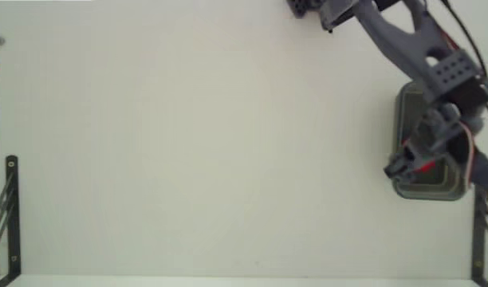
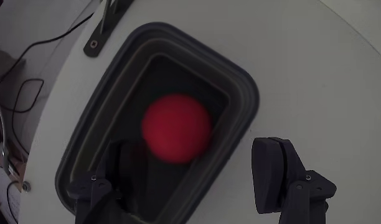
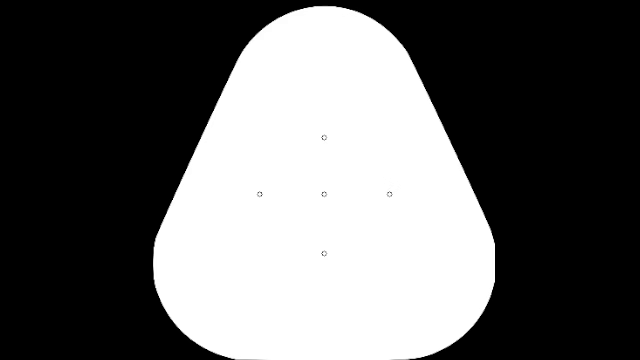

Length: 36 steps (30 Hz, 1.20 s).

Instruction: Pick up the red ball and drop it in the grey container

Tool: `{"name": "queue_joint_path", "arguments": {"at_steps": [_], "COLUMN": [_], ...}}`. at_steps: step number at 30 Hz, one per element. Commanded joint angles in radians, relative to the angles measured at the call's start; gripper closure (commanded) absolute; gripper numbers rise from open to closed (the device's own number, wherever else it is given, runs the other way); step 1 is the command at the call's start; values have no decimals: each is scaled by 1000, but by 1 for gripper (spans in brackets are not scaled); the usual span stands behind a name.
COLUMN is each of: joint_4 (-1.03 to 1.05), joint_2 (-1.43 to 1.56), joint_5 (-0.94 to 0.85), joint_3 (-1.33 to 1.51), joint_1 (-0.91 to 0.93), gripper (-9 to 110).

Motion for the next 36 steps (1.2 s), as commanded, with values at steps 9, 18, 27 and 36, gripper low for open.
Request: {"name": "queue_joint_path", "arguments": {"at_steps": [9,18,27,36], "joint_4": [-7,-6,-6,-5], "joint_2": [208,335,463,585], "joint_5": [2,2,2,2], "joint_3": [124,250,378,498], "joint_1": [98,195,293,385], "gripper": [-9,-9,-9,-9]}}
